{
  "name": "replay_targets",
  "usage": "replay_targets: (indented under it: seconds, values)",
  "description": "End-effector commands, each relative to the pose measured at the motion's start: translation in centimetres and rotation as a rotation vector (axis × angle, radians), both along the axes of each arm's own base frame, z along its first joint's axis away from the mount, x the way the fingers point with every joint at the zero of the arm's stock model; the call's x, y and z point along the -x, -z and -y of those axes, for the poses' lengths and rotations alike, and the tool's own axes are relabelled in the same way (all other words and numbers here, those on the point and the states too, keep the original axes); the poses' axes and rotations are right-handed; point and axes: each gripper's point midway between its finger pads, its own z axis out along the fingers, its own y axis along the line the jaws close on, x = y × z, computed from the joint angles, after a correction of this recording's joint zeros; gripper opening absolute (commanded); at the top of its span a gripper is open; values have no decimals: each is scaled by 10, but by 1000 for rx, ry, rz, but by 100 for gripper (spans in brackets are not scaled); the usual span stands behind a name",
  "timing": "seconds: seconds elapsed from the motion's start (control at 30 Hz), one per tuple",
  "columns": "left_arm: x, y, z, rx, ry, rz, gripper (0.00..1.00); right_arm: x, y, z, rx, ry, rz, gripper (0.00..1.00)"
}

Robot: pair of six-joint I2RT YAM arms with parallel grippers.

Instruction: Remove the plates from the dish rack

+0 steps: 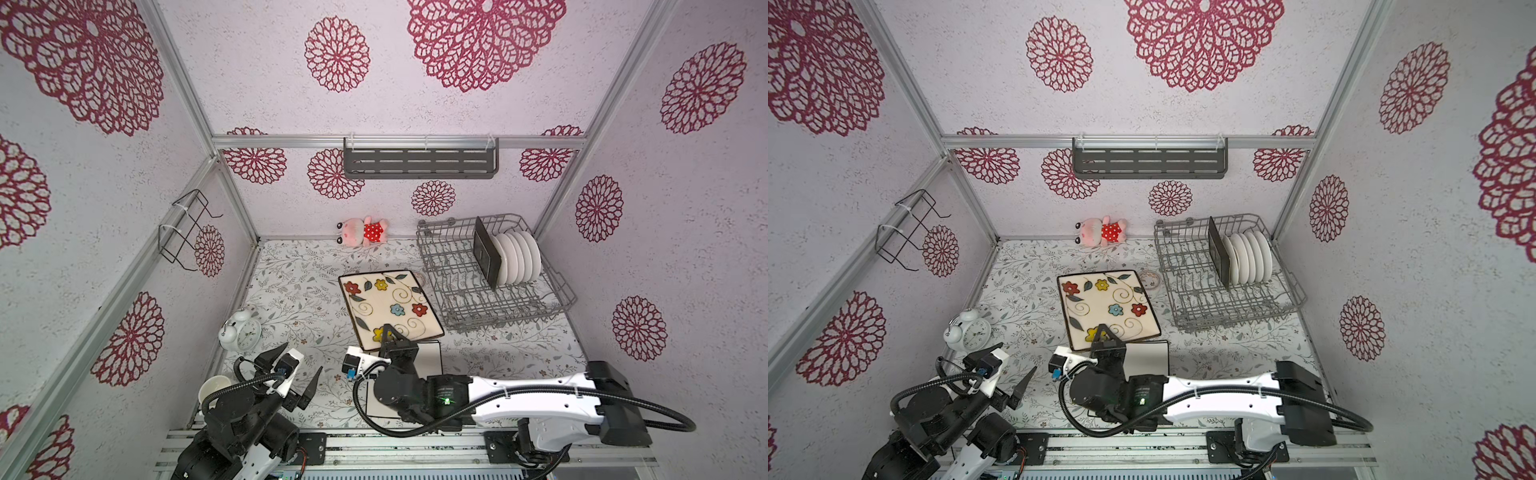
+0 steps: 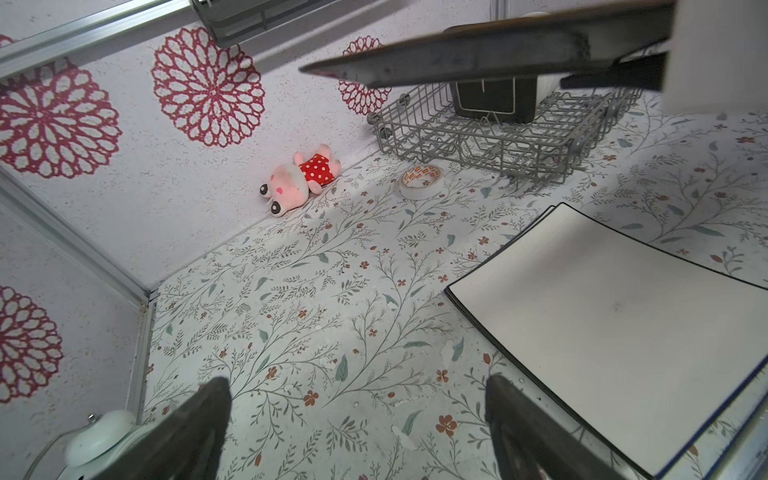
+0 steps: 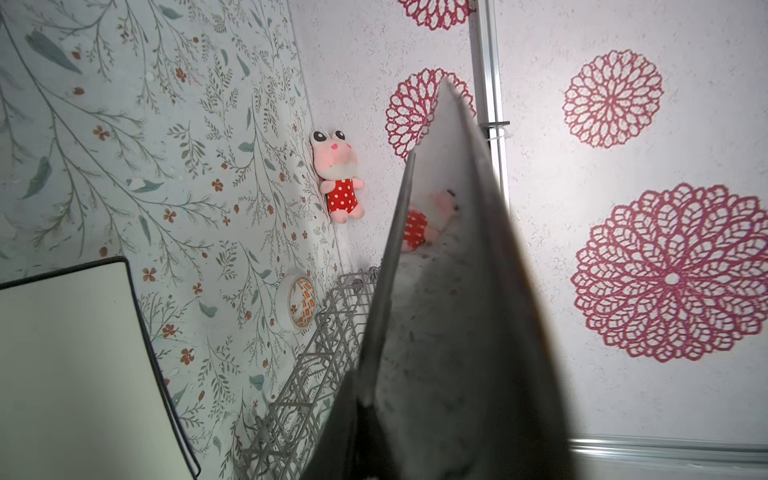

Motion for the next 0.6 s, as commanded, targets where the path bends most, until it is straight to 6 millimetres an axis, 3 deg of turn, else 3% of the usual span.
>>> replay_targets:
  seconds: [0.0, 0.13, 0.27, 0.4, 0.47, 0.57]
  values:
    - [4, 7, -6, -50, -2, -9, 97, 10, -71, 27, -204, 254, 124, 0]
    - [4, 4, -5, -37, 4, -3, 97, 34, -52, 11, -122, 301, 136, 0]
    - [4, 2, -6, -30, 2, 1, 97, 59, -27, -8, -169, 267, -39, 0]
    - [4, 3, -7, -33, -6, -3, 97, 69, 7, -33, -110, 266, -30, 0]
    - [3, 3, -9, -38, -20, -3, 97, 67, 9, -43, -118, 272, -32, 0]
    - [2, 5, -12, -51, -40, -5, 97, 60, -1, -42, -141, 287, -39, 0]
